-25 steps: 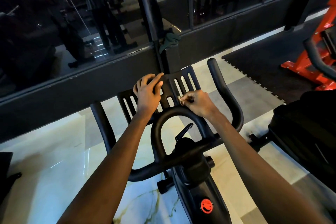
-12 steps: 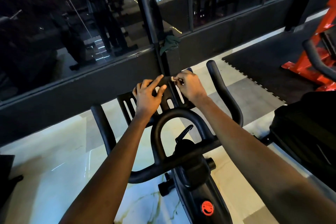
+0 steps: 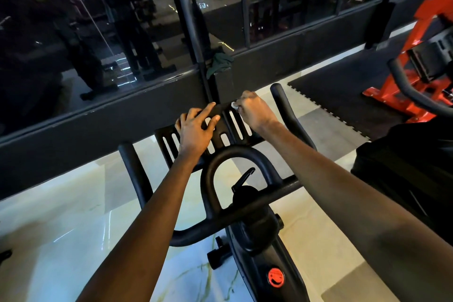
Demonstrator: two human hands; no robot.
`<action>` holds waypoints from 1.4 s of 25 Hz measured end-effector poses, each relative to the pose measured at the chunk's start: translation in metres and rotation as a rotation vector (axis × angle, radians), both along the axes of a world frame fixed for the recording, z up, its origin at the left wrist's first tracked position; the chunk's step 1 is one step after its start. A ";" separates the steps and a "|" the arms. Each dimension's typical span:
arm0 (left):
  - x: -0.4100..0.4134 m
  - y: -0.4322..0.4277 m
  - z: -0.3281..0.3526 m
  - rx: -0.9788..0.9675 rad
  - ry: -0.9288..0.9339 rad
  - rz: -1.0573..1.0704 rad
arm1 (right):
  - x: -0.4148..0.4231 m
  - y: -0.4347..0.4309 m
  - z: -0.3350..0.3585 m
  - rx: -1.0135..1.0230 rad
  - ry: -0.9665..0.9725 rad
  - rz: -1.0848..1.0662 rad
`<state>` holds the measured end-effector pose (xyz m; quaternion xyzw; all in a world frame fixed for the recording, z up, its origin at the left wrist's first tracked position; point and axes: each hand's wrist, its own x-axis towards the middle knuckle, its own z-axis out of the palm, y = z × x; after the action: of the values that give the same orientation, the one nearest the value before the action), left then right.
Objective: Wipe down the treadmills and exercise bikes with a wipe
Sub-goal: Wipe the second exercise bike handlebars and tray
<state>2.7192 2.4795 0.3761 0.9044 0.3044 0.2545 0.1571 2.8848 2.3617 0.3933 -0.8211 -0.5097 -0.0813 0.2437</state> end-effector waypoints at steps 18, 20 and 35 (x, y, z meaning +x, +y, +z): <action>-0.003 0.005 0.002 0.016 0.072 -0.051 | -0.018 -0.053 -0.013 -0.233 0.391 0.101; -0.005 0.001 0.003 0.020 0.096 -0.060 | -0.015 -0.052 -0.008 -0.290 0.305 0.123; -0.054 -0.045 -0.032 -0.068 0.041 -0.181 | 0.001 -0.028 0.011 -0.013 -0.038 -0.065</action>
<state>2.6653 2.4344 0.3443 0.9273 0.2331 0.2104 0.2038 2.8861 2.3334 0.4048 -0.8370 -0.4879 -0.1014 0.2259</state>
